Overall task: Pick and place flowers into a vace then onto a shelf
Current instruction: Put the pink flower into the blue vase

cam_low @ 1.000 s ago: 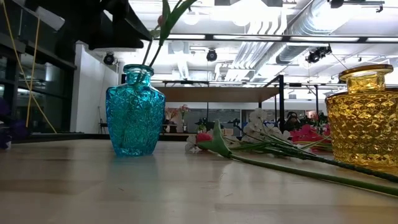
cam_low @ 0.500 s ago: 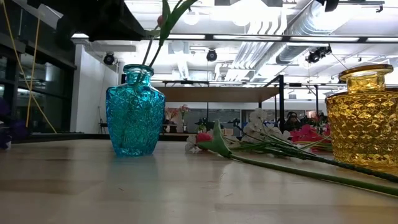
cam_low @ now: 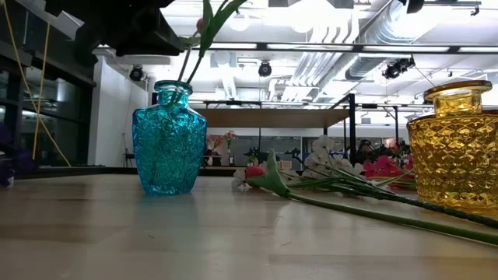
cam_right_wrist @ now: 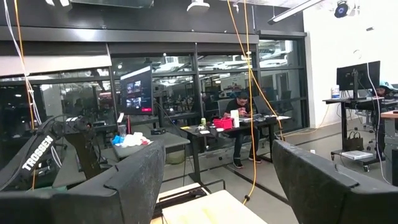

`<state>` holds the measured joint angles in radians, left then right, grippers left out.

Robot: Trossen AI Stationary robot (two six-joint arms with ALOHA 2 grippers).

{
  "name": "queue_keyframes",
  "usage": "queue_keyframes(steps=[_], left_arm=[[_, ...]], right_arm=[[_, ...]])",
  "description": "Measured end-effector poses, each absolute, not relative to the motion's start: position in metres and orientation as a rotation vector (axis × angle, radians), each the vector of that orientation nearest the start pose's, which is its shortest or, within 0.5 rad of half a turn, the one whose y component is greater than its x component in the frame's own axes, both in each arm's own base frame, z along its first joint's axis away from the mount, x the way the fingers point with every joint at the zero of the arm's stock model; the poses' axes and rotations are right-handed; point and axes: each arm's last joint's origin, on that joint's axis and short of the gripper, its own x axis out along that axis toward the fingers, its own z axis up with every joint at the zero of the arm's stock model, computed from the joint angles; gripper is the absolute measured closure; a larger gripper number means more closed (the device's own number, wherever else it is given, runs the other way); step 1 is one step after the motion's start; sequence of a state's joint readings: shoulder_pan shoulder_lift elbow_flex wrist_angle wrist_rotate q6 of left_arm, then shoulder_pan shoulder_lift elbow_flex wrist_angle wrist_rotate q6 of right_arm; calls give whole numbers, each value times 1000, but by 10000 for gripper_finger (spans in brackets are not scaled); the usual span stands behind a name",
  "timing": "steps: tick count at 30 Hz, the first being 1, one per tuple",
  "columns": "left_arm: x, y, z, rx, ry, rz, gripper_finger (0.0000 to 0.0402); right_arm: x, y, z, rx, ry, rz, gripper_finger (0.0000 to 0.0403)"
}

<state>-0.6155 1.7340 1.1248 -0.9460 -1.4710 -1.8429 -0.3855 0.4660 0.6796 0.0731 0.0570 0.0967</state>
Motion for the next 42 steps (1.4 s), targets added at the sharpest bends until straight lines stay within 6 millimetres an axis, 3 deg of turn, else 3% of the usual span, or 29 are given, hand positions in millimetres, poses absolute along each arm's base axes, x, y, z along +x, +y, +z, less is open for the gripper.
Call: queue_keyframes(steps=[5,13,18,24,35,42], left_arm=[[261,-149,202,-339,-51,961,311],[261,-149,202,-359,-61,961,232],[261,-149,202,-359,-61,962,204],[260,-148,204,-351,-60,963,205],[261,-122,226,-354,0,1036,216],[263,-126,229,-349,42,1009,221]], right_arm=[[95,-40,360,47,-306,-425,116],[95,-40,360,47,-306,-425,116],[95,-40,360,47,-305,-425,116],[95,-40,360,40,-304,-426,116],[95,-41,360,47,-306,-437,116],[95,-41,360,49,-303,-437,116]])
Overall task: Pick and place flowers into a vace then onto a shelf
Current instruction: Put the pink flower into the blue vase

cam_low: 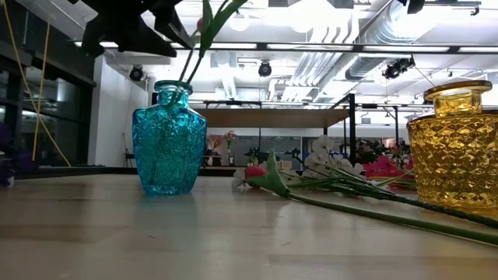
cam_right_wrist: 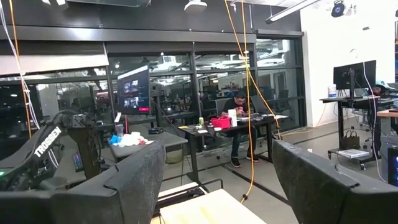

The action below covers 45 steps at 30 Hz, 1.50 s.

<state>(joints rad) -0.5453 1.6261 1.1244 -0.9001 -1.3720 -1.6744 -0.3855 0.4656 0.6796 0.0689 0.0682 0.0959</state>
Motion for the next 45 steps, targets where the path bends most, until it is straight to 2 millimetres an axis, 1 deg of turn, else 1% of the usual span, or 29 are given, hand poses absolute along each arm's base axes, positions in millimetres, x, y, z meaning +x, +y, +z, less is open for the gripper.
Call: queue_keyframes(steps=[9,13,23,29,33,41,43,45], left_arm=[[259,-136,233,-349,-5,973,224],[262,-135,233,-372,-6,975,224],[268,-135,234,-349,14,970,225],[273,-126,234,-339,17,1004,225],[279,-117,233,-352,74,1022,225],[278,-117,233,-333,78,1023,226],[278,-117,233,-337,84,1022,235],[278,-117,232,-344,94,1019,253]], right_arm=[[95,-41,360,31,-298,-442,116],[95,-41,360,24,-296,-444,116],[95,-41,359,25,-292,-444,116],[95,-41,359,25,-291,-445,116],[95,-41,359,26,-289,-444,116],[96,-41,357,37,-269,-445,116],[96,-41,357,36,-269,-445,116],[96,-41,357,36,-269,-445,116]])
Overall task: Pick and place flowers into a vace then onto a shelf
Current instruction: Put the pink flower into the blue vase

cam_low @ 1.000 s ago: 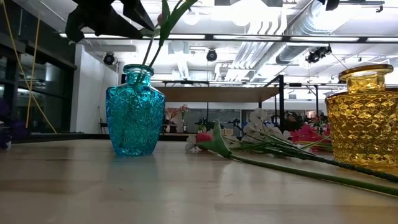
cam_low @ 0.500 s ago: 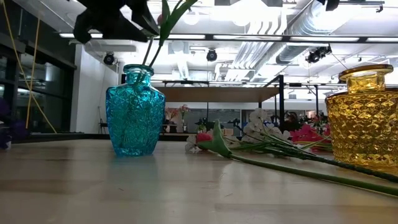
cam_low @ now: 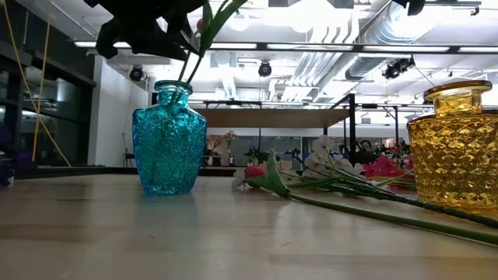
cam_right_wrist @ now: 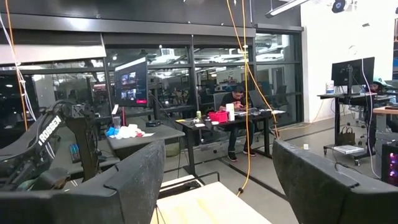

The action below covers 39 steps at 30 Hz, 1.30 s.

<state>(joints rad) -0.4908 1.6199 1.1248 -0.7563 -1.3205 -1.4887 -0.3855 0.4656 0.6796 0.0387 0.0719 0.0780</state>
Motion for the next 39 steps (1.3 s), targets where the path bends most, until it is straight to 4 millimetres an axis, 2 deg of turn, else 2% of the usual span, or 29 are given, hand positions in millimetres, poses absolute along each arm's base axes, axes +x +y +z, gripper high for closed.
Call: queue_keyframes(steps=[9,14,19,26,33,39], left_arm=[[269,-132,237,-309,60,969,372],[264,-141,238,-316,23,943,374],[265,-141,238,-346,16,943,357],[266,-142,239,-349,14,940,373],[268,-143,238,-374,54,921,356],[275,-148,226,-365,56,923,371]], right_arm=[[96,-41,356,38,-257,-445,116],[96,-41,355,29,-251,-447,116],[96,-41,355,30,-252,-447,116],[96,-41,355,31,-252,-447,116],[96,-42,355,32,-252,-455,116],[96,-42,355,32,-254,-478,116]])
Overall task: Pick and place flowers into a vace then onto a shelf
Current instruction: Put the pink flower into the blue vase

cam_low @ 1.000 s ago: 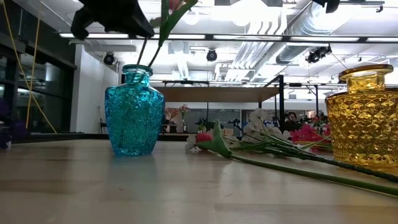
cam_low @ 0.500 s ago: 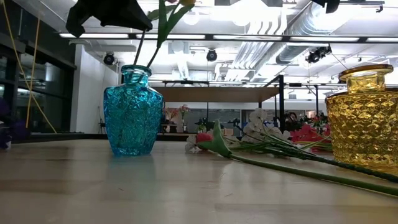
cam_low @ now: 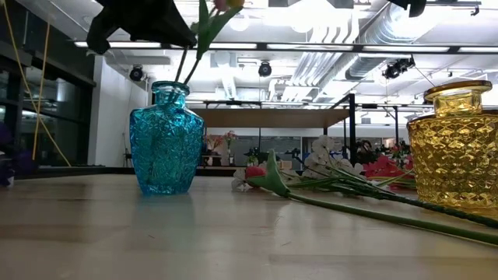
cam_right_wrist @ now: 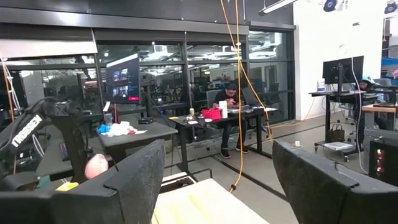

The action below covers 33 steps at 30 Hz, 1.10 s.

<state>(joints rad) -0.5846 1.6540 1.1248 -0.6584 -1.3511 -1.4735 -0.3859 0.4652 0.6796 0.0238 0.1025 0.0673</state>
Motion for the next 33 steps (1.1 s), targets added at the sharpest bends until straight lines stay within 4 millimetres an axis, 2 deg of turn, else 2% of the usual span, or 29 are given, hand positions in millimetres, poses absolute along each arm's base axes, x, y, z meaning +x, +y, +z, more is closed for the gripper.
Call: queue_keyframes(steps=[7,16,22,33], left_arm=[[280,-152,213,-403,44,930,348],[281,-153,211,-419,70,922,350],[281,-153,211,-422,94,918,319],[269,-165,212,-388,115,877,250]], right_arm=[[96,-42,356,31,-256,-478,116],[96,-42,356,33,-256,-477,116],[96,-42,356,34,-256,-477,116],[96,-42,356,32,-256,-476,116]])
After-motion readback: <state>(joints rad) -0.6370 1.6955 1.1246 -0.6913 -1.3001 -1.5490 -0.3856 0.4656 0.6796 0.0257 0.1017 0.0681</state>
